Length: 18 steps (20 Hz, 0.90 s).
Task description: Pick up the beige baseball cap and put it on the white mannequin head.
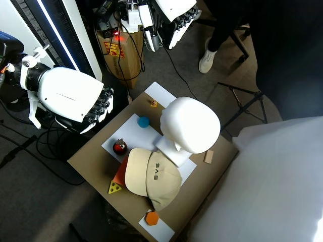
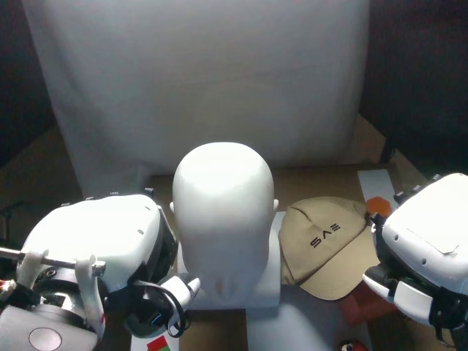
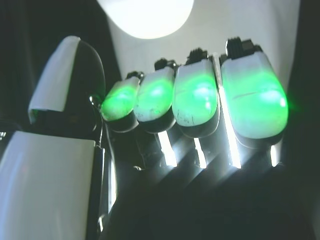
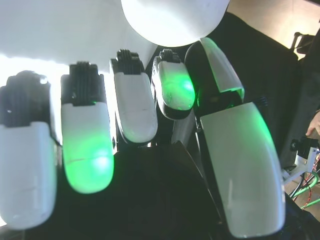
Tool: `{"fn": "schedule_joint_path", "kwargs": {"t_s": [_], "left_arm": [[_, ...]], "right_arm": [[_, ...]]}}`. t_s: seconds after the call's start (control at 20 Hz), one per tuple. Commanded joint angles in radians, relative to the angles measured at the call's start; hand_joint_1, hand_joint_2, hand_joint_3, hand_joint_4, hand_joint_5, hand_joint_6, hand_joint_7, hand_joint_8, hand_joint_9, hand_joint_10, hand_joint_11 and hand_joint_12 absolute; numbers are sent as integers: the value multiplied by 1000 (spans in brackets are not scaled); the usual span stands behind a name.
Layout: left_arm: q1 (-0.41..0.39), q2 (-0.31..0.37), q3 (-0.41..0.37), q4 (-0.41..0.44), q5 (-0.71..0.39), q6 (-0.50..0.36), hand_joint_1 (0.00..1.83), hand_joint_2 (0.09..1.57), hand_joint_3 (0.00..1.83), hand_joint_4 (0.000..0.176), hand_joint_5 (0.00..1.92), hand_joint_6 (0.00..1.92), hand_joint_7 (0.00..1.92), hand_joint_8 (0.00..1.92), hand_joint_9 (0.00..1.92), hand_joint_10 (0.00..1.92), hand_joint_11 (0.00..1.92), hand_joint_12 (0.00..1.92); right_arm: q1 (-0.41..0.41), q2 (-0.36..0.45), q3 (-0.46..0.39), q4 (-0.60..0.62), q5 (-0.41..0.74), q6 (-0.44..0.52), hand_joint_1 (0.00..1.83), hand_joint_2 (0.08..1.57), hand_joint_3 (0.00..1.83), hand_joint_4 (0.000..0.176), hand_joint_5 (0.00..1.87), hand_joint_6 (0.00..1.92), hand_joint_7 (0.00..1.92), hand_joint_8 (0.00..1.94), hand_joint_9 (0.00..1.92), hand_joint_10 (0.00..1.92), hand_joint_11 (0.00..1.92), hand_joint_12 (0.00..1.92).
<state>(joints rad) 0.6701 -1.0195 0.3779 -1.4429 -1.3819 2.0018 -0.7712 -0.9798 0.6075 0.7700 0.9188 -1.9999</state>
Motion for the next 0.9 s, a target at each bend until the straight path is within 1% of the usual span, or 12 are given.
{"fn": "schedule_joint_path", "kwargs": {"t_s": [0.0, 0.1, 0.15, 0.25, 0.35, 0.4, 0.45, 0.55, 0.65, 0.75, 0.8, 0.85], "left_arm": [[1, 0, -1, 84, -52, -2, 0, 993, 114, 14, 50, 40, 33, 36, 21, 35, 0, 315], [13, -2, 1, 88, -52, -2, 0, 993, 114, 14, 50, 40, 33, 36, 21, 35, 0, 315], [29, -7, 6, 104, -52, -16, 0, 1029, 29, 1, 60, 8, 41, 6, 27, 8, 0, 282], [57, -12, 15, 136, -52, -57, 0, 1041, 13, 0, 63, 3, 40, 1, 27, 2, 0, 292], [92, -19, 21, 177, -55, -67, 0, 1044, 12, 1, 65, 3, 38, 0, 21, 0, 0, 293], [120, -29, 25, 208, -75, -89, 0, 1046, 11, 0, 65, 3, 37, 0, 18, 0, 0, 293], [161, -48, 31, 264, -119, -120, 0, 1048, 11, 0, 65, 2, 37, 0, 18, 0, 0, 294], [227, -85, 46, 336, -168, -149, 0, 1048, 10, 0, 65, 2, 37, 0, 17, 0, 0, 294], [270, -119, 66, 376, -181, -161, 0, 1049, 9, 0, 65, 2, 38, 0, 16, 0, 0, 295], [309, -151, 94, 433, -183, -158, 0, 1049, 9, 0, 64, 1, 40, 1, 17, 0, 0, 295], [323, -164, 111, 459, -183, -153, 0, 1051, 6, 0, 64, 1, 41, 1, 17, 0, 0, 323], [334, -174, 122, 465, -183, -159, 0, 1052, 6, 0, 65, 1, 42, 1, 18, 1, 0, 329]], "right_arm": [[1, 0, 0, -52, 85, -7, 0, 818, 247, 23, 0, 0, 0, 0, 0, 0, 0, 11], [1, -1, 0, -52, 84, -10, 0, 818, 247, 23, 0, 0, 0, 0, 0, 0, 0, 11], [1, -1, 0, -52, 84, -13, 0, 882, 110, 19, 0, 0, 0, 0, 0, 0, 0, 0], [-1, -1, 0, -53, 85, -16, 0, 880, 97, 18, 0, 0, 0, 0, 0, 0, 0, 0], [0, -2, 5, -54, 85, -16, 0, 879, 93, 17, 0, 0, 0, 0, 0, 0, 0, 0], [0, -1, 10, -56, 86, -16, 0, 878, 89, 17, 0, 0, 0, 0, 0, 0, 0, 0], [0, -1, 19, -58, 89, -16, 0, 878, 86, 16, 0, 0, 0, 0, 0, 0, 0, 0], [0, 3, 47, -65, 79, -16, 0, 877, 83, 16, 0, 0, 0, 0, 0, 0, 0, 0], [-1, 9, 75, -93, 61, 4, 47, 877, 76, 12, 0, 0, 0, 0, 0, 0, 0, 0], [-4, 9, 113, -136, 29, 41, 567, 862, 57, 5, 0, 0, 0, 0, 0, 0, 0, 0], [-4, 8, 130, -147, -1, 54, 822, 883, 61, 9, 0, 0, 0, 0, 0, 0, 0, 0], [-4, 8, 144, -158, -25, 69, 1028, 943, 83, 13, 0, 0, 0, 0, 0, 0, 0, 0]]}}
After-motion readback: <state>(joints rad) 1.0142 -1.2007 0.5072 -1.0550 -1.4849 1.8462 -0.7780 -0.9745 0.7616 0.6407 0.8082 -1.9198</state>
